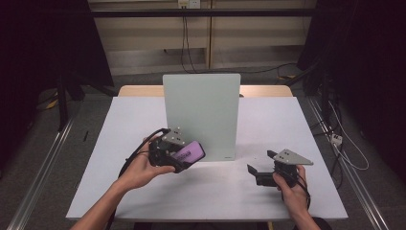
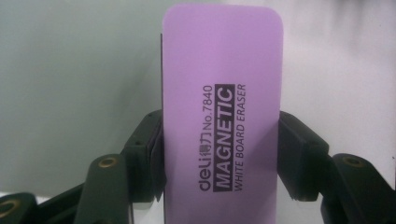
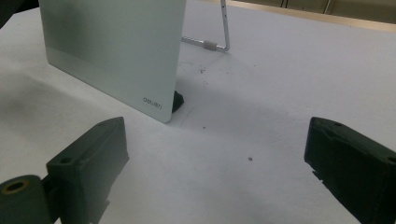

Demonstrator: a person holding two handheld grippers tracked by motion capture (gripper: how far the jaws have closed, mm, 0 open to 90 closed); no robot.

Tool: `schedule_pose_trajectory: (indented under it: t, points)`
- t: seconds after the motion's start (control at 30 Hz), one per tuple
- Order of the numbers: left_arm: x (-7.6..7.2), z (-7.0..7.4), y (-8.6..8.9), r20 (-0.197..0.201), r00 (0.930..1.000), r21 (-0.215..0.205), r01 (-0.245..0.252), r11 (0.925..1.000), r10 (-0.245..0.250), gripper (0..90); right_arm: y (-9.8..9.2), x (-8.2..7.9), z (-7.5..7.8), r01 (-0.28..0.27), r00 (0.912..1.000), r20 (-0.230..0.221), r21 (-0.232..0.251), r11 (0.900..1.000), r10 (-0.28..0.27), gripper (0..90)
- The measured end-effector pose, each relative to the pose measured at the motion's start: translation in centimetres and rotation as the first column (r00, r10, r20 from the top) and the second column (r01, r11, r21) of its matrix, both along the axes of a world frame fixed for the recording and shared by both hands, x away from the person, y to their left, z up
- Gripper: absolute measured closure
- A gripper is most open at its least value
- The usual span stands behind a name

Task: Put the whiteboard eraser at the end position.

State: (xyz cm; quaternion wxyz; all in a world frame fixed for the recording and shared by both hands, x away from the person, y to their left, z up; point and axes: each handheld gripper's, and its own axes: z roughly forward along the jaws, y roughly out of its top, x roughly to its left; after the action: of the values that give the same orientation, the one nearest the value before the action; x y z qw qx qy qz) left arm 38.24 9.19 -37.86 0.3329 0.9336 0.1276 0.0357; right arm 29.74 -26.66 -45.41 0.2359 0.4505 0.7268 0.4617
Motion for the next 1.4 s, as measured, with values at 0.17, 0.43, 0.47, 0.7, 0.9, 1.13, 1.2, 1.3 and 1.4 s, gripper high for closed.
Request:
schedule_pose_trajectory:
  t: [0.17, 0.43, 0.47, 0.7, 0.9, 1.13, 1.2, 1.3, 1.4]
  points:
    - [-0.1, -0.5, -1.0, -0.009, 0.9996, 0.018, 0.029, 0.9994, -0.029, 40.9, 0.0, 0.1, 0.0, -0.006, 1.0, 0.003, -0.002, 1.0, 0.006, 6.2]
    - [-0.6, -1.2, -2.5, -0.029, 0.9967, 0.043, 0.077, 0.9961, -0.076, 40.9, 0.0, 0.1, 0.0, -0.01, 0.9999, 0.001, -0.004, 1.0, 0.01, 6.2]
    - [-0.6, -1.3, -2.6, -0.029, 0.9966, 0.043, 0.078, 0.996, -0.077, 40.9, 0.0, 0.1, 0.0, -0.008, 1.0, 0.002, -0.003, 1.0, 0.008, 6.2]
    - [-1.4, -2.3, -3.6, -0.069, 0.9909, 0.061, 0.12, 0.991, -0.115, 40.8, 0.2, 0.1, 0.1, -0.007, 1.0, 0.004, -0.01, 1.0, 0.007, 6.2]
    - [-1.8, -2.8, -4.5, -0.097, 0.9866, 0.071, 0.139, 0.9878, -0.132, 40.8, 0.4, 0.1, 0.1, -0.011, 0.9999, 0.004, -0.017, 1.0, 0.011, 6.2]
    - [-2.2, -3.7, -5.5, -0.144, 0.9789, 0.094, 0.16, 0.9827, -0.145, 40.8, 0.3, 0.1, 0.1, -0.009, 0.9999, 0.003, -0.017, 1.0, 0.009, 6.2]
    - [-2.2, -4.0, -5.7, -0.151, 0.9771, 0.105, 0.167, 0.9803, -0.15, 40.8, 0.3, 0.1, 0.1, -0.01, 0.9999, 0.004, -0.017, 1.0, 0.011, 6.2]
    - [-2.4, -4.6, -5.9, -0.167, 0.9746, 0.1, 0.167, 0.981, -0.149, 40.8, 0.3, 0.1, 0.1, -0.011, 0.9999, 0.004, -0.018, 1.0, 0.011, 6.2]
    - [-2.3, -4.7, -6.1, -0.167, 0.9728, 0.108, 0.18, 0.9777, -0.161, 40.8, 0.4, 0.1, 0.1, -0.014, 0.9999, 0.002, -0.018, 1.0, 0.014, 6.2]
